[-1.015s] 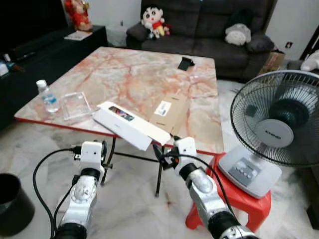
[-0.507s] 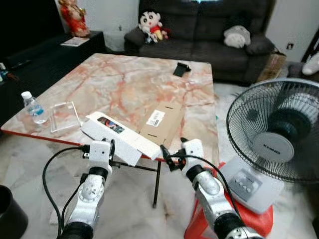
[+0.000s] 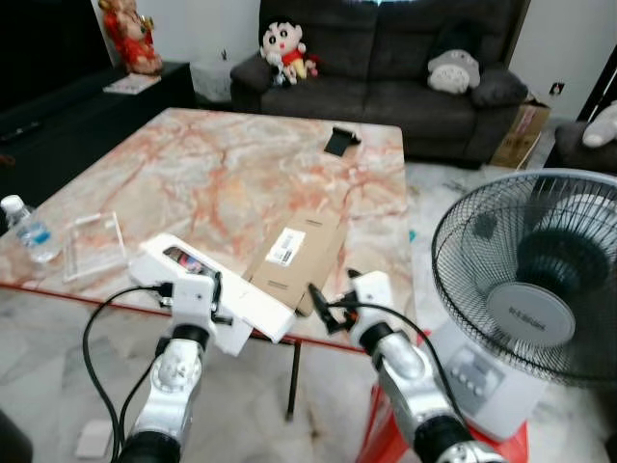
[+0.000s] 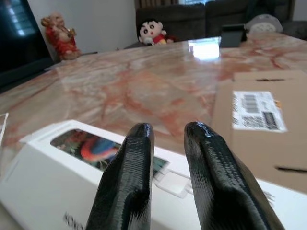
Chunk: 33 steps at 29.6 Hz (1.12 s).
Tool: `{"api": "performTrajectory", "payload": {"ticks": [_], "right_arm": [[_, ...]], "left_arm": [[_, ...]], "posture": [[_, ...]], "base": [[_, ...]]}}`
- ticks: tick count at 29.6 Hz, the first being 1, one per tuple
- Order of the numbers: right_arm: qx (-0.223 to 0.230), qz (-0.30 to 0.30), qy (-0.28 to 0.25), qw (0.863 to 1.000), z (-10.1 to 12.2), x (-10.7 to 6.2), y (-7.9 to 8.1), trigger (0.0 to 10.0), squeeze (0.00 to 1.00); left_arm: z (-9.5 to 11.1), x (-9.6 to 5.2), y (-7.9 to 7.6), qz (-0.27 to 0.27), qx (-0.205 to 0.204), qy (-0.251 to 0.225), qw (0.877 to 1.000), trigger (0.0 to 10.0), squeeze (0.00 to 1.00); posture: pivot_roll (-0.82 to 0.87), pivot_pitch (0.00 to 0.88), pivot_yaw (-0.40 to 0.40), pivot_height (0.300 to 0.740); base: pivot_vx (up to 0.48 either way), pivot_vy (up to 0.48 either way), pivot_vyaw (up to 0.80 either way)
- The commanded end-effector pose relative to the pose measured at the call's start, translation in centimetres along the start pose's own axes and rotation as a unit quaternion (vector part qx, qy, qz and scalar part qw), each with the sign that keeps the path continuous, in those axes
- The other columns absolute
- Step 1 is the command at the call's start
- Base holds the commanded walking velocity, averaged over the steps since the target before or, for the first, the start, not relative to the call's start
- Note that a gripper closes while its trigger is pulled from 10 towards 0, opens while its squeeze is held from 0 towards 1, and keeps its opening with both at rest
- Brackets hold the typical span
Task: Picking trash to rubbish bin
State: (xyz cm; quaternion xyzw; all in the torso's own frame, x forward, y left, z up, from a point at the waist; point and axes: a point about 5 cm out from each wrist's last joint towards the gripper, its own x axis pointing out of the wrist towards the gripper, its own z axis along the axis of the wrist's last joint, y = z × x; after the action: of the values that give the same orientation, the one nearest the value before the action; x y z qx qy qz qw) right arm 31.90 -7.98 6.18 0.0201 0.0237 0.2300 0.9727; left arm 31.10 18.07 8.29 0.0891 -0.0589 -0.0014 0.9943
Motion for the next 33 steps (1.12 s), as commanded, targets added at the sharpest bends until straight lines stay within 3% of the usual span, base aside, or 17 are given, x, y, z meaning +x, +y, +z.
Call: {"api": "performTrajectory", "payload": {"ticks": [1, 10, 15, 20, 24, 32, 33], "right_arm": [[-0.002, 0.012, -0.006, 1.0, 0.4, 0.4, 0.5, 10.0, 0.0], [-0.002, -0.002, -0.01, 1.0, 0.6, 0.3, -0.1, 10.0, 0.0], [-0.024, -0.025, -0.013, 0.999, 0.5, -0.6, -1.6, 10.0, 0.0], [-0.118, 0.002, -0.004, 0.993, 0.0, -1.5, -1.6, 10.0, 0.0], [-0.232, 0.023, 0.001, 0.973, -0.5, -2.1, -1.3, 10.0, 0.0], [-0.239, 0.024, 0.0, 0.971, -0.5, -2.2, -1.3, 10.0, 0.0], [-0.276, 0.043, 0.002, 0.96, -0.9, -2.5, -0.9, 10.0, 0.0]], "left_arm": [[0.0, 0.1, 0.5, 0.006, 0.0, 0.0, 1.0, 10.0, 0.0], [0.1, 0.3, 0.5, 0.003, -0.004, 0.004, 1.0, 10.0, 0.0], [-0.5, 0.2, 0.3, -0.009, -0.014, 0.026, 1.0, 10.0, 0.0], [-0.9, 0.0, 0.4, -0.006, -0.02, 0.034, 0.999, 10.0, 0.0], [-0.9, 0.1, 0.4, -0.006, -0.022, 0.035, 0.999, 10.0, 0.0], [-0.9, 0.1, 0.4, -0.006, -0.022, 0.035, 0.999, 10.0, 0.0], [-0.9, 0.1, 0.5, -0.006, -0.022, 0.036, 0.999, 10.0, 0.0]], "posture": [[0.05, 0.0, -0.035, 0.74], [0.05, 0.0, -0.03, 0.74], [0.03, 0.0, -0.029, 0.74], [0.03, 0.0, -0.034, 0.74], [0.03, 0.0, -0.035, 0.74], [0.03, 0.0, -0.035, 0.74], [0.03, 0.0, -0.037, 0.74]], "base": [[0.0, 0.0, 0.0], [0.0, 0.0, 0.0], [0.0, 0.0, 0.0], [0.0, 0.0, 0.0], [0.0, 0.0, 0.0], [0.0, 0.0, 0.0], [0.0, 0.0, 0.0]]}}
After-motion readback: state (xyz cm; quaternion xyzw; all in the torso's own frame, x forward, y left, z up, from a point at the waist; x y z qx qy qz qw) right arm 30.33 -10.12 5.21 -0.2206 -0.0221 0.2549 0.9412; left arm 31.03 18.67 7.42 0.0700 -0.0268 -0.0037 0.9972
